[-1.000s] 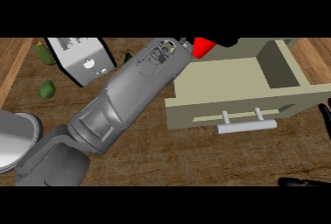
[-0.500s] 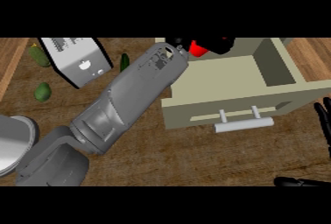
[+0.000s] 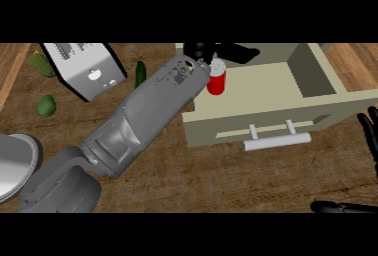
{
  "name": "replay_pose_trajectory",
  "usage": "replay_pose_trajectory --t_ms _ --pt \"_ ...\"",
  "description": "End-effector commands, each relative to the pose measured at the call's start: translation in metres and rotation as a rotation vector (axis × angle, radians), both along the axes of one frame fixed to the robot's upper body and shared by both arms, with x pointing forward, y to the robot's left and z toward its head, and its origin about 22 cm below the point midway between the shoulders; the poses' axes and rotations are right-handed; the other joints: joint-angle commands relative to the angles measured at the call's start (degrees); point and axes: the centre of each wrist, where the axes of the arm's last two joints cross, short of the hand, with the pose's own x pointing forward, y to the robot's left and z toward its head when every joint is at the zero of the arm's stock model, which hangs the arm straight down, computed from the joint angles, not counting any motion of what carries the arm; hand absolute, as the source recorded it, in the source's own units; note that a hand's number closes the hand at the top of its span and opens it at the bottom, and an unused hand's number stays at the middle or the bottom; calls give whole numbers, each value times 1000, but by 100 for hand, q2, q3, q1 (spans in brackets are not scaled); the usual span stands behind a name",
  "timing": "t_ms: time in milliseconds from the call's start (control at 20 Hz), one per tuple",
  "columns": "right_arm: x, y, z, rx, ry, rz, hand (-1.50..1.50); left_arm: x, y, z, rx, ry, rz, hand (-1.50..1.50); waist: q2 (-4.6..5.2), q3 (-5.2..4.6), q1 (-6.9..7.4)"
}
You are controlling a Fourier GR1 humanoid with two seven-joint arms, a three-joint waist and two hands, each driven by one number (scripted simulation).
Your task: Pick up the can, place it into the drawer and close the drawer
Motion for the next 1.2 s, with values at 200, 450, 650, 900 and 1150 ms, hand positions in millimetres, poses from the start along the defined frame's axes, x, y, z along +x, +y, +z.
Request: replay_pose_trajectory --t_ms 200,450,650,900,1150 --pt "-4 -3 5 -38 -20 -4 -150 1 -6 15 -35 -10 49 -150 -14 0 3" --pt "1 -7 21 -235 -118 -33 -150 -3 -8 12 -97 0 45 -150 -8 -1 25" --pt "-8 4 27 -341 -144 -18 -150 -2 -4 5 -134 13 29 -150 -14 -8 80" --pt "4 14 41 -468 -204 -14 -150 -3 -7 13 -190 -9 22 -150 -42 -10 243" --pt "13 12 39 -688 -189 -49 -150 -7 -9 9 -199 -43 40 -150 -70 -8 336"
